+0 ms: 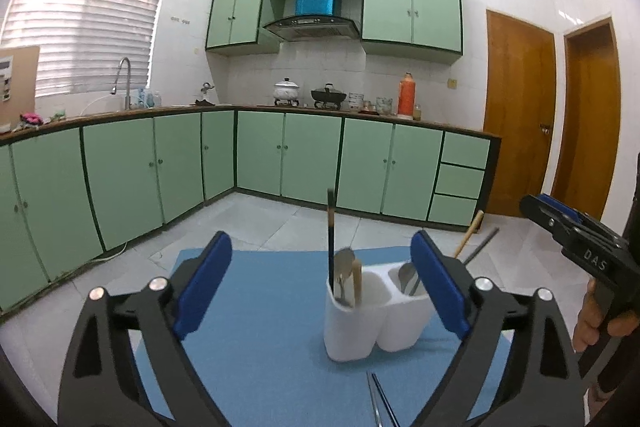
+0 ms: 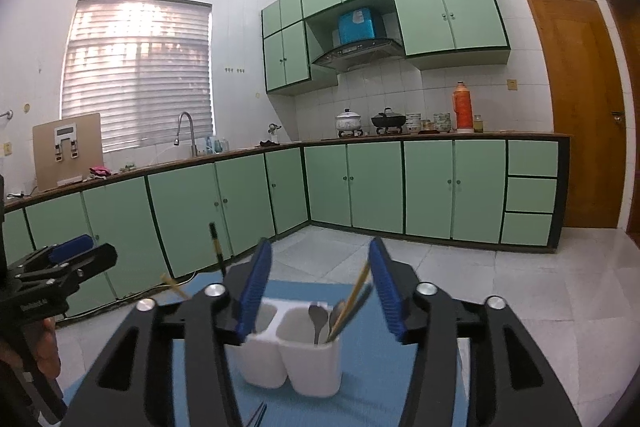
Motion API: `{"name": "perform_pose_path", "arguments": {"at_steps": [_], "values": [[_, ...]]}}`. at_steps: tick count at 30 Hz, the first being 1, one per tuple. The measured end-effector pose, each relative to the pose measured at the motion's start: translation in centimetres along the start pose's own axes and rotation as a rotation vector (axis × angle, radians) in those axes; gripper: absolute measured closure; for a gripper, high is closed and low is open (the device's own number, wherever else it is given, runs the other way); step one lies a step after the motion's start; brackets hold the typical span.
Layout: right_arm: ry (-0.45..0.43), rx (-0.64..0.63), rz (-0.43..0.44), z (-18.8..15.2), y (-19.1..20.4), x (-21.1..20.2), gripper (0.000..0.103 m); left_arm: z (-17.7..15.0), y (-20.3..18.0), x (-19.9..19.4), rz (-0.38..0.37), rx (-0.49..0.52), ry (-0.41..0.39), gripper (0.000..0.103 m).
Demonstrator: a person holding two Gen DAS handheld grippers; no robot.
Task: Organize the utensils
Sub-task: 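Withdraw both open tools from the holder toward the remaining chopsticks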
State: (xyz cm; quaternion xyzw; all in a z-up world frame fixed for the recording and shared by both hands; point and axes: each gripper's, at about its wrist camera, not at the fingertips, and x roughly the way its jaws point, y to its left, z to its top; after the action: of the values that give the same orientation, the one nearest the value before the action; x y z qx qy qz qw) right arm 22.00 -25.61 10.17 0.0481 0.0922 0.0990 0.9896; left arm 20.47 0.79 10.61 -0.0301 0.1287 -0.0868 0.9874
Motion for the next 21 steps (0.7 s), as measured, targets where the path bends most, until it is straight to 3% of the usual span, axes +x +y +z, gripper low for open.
{"name": "perform_pose_path", "arguments": {"at_steps": [7, 13, 21], "values": [[0.022, 0.025, -0.007, -4.4, 0.8, -3.7, 0.031, -5.0, 0.1, -2.6, 0.034, 0.013, 0.004, 0.01], [0.057, 0.029, -0.024, -8.4, 1.8, -6.1, 0.025, -9.5, 0.2, -4.4, 0.042, 0.041, 0.03, 0.008], [0.126, 0.031, -0.061, -15.3, 3.9, -8.4, 0.025, -16.4, 1.2, -6.5, 0.034, 0.036, 0.091, 0.008]]}}
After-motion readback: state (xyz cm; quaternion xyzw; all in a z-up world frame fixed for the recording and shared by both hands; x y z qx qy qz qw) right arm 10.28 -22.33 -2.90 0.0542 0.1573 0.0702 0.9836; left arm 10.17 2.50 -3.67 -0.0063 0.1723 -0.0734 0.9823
